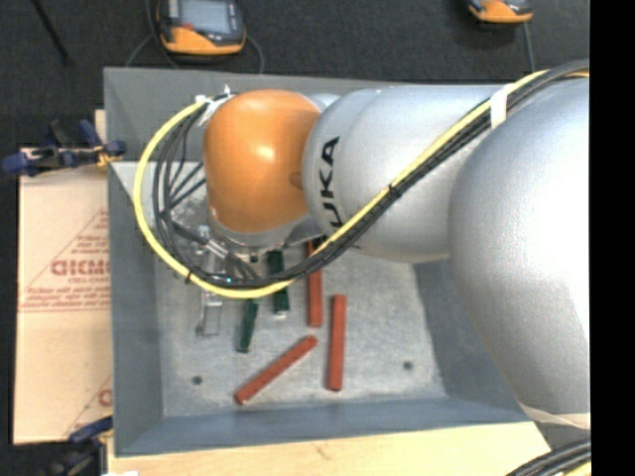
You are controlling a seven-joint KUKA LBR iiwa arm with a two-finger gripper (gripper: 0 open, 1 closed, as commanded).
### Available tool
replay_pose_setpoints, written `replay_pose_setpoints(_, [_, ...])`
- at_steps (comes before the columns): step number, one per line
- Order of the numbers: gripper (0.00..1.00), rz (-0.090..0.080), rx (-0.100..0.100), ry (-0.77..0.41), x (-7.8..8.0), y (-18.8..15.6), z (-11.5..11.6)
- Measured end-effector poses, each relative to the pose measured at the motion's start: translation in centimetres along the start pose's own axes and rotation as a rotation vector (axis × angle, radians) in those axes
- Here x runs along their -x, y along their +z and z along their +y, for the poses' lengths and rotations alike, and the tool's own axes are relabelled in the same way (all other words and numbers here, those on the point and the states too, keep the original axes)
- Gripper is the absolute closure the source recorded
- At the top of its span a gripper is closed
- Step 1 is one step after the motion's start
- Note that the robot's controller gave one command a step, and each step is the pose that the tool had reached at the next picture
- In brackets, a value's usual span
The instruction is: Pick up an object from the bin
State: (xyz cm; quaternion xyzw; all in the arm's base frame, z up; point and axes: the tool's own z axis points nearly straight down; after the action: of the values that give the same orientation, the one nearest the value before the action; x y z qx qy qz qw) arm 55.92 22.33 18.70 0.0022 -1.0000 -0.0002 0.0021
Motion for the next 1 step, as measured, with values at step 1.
replay_pose_setpoints(1, [0.00,-0.003,-0.003,-0.258,0.66,11.93,-10.89])
